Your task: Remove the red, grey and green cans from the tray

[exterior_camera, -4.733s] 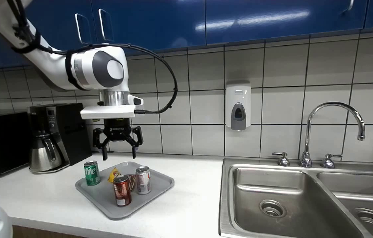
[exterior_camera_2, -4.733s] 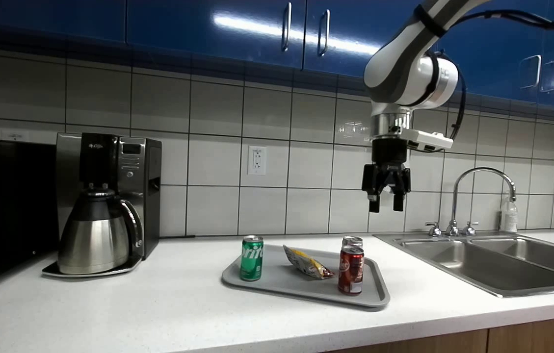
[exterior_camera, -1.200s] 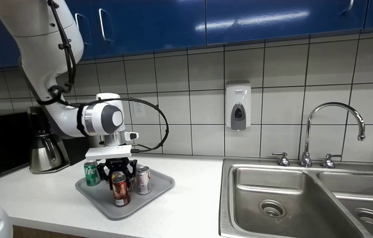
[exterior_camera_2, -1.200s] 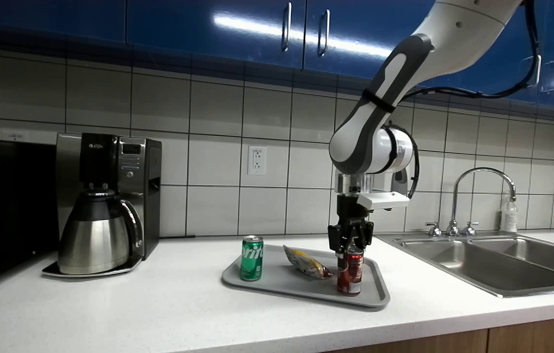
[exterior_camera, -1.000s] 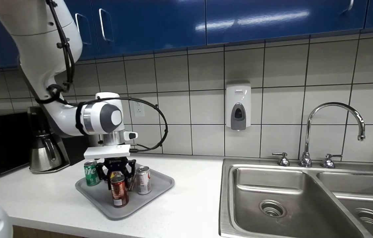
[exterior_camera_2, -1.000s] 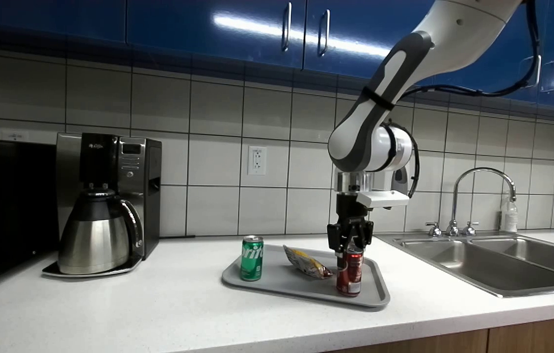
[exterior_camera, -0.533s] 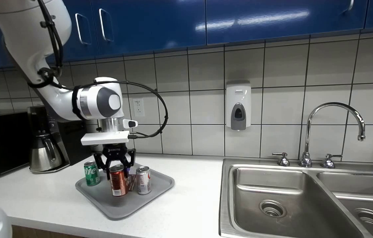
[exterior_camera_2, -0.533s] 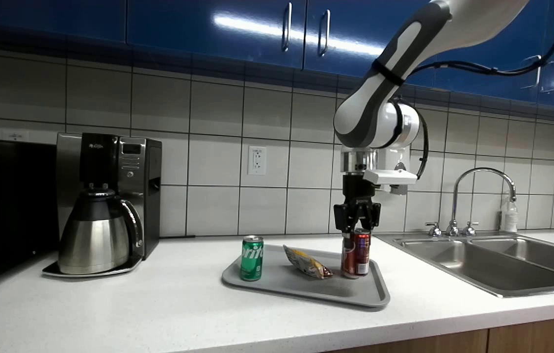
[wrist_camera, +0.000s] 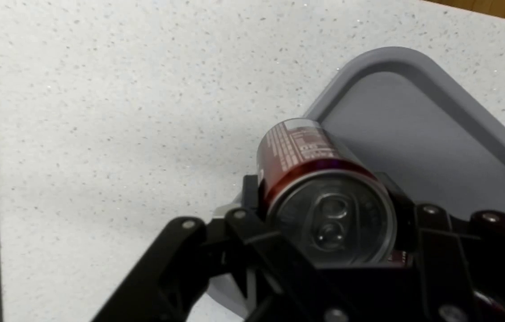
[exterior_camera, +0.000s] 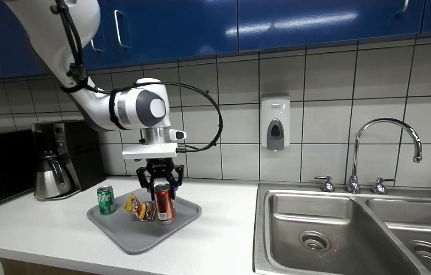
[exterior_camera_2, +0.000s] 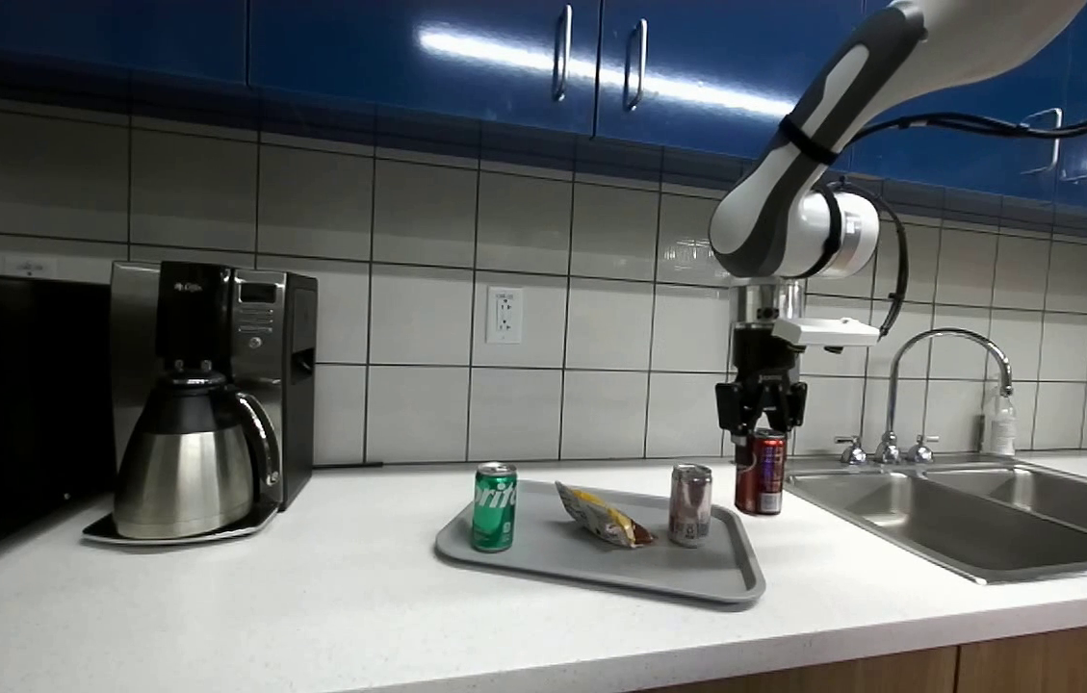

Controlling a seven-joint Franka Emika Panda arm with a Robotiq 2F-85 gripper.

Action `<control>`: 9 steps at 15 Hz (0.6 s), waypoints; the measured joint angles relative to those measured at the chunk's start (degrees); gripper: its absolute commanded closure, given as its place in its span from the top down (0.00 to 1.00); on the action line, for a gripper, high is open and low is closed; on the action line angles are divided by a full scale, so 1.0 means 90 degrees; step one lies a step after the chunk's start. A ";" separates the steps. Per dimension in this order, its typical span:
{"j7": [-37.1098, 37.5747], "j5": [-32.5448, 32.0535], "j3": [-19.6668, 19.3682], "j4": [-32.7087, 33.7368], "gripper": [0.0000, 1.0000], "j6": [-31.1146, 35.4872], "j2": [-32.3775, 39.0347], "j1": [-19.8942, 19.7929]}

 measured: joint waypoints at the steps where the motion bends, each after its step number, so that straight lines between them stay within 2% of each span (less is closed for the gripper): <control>1: -0.0046 -0.0018 -0.0088 0.0011 0.38 0.0000 0.0006 -0.0084; 9: -0.0219 -0.0173 -0.0534 0.0243 0.38 0.0219 0.0422 -0.0528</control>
